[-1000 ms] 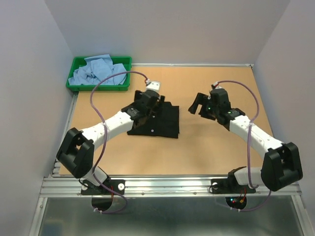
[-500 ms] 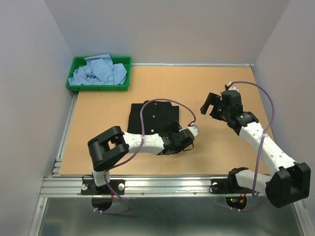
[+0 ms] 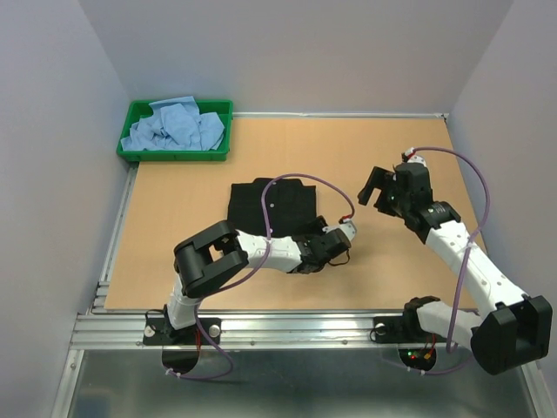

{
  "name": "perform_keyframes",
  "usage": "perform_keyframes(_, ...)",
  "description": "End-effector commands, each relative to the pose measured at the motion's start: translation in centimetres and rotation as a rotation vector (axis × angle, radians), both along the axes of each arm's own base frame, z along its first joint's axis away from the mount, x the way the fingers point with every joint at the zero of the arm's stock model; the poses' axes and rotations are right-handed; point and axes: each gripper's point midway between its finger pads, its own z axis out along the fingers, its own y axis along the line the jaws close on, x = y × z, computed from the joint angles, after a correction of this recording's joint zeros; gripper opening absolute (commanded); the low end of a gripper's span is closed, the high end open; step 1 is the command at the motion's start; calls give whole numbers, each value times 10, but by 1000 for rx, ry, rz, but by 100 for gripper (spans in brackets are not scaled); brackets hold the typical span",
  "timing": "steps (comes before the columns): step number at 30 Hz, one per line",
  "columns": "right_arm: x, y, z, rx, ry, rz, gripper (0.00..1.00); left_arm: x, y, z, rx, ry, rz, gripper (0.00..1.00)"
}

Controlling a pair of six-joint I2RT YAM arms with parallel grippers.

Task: Fold and stack the long sleeve shirts
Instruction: Fold the shirt

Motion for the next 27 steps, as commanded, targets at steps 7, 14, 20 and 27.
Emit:
perform_keyframes(7, 9, 12, -14, 118, 56, 10, 100, 7, 4, 2, -42, -28, 73, 18)
perform_keyframes(14, 29, 55, -12, 362, 102, 141, 100, 10, 12, 17, -182, 0, 139, 0)
perform_keyframes(20, 41, 86, -33, 554, 134, 199, 100, 10, 16, 31, -318, 47, 163, 0)
perform_keyframes(27, 43, 124, -75, 733, 180, 256, 100, 7, 11, 29, -373, 90, 169, 0)
